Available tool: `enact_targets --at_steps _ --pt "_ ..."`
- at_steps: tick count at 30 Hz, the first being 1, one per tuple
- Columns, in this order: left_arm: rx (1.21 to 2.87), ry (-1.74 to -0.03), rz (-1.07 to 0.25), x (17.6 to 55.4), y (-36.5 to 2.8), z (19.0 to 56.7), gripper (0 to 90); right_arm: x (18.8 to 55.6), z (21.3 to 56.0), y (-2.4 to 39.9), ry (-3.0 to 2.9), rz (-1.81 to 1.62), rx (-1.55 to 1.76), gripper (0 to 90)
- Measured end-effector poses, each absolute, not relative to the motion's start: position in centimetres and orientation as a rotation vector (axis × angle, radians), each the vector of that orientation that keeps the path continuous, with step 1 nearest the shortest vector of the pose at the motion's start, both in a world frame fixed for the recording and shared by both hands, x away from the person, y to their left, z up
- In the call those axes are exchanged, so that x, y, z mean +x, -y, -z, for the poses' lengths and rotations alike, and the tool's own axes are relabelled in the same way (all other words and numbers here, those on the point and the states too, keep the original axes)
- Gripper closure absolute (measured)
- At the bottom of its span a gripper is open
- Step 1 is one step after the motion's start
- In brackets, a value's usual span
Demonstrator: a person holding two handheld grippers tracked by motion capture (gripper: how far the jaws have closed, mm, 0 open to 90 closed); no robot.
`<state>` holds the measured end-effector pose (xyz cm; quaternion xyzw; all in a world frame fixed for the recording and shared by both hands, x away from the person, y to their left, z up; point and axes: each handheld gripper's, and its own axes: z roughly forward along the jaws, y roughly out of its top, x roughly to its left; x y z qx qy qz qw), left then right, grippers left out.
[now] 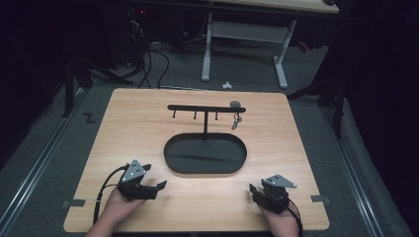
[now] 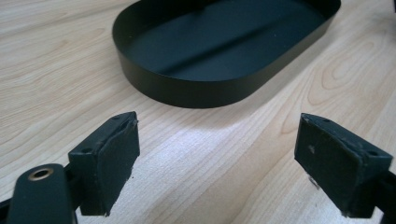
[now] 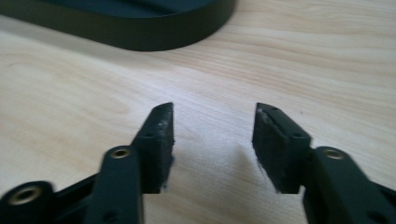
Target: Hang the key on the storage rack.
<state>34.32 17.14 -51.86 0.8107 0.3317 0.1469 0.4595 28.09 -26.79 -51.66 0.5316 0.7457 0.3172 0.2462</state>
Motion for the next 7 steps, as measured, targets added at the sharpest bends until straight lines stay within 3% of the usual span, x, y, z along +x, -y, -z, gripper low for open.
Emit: enact_targets --at_steps 7 --pt "1.998 -0.829 -0.363 34.2 -17.3 52.1 14.6 28.1 51.8 28.4 -1.944 -0.934 1.494 47.2"
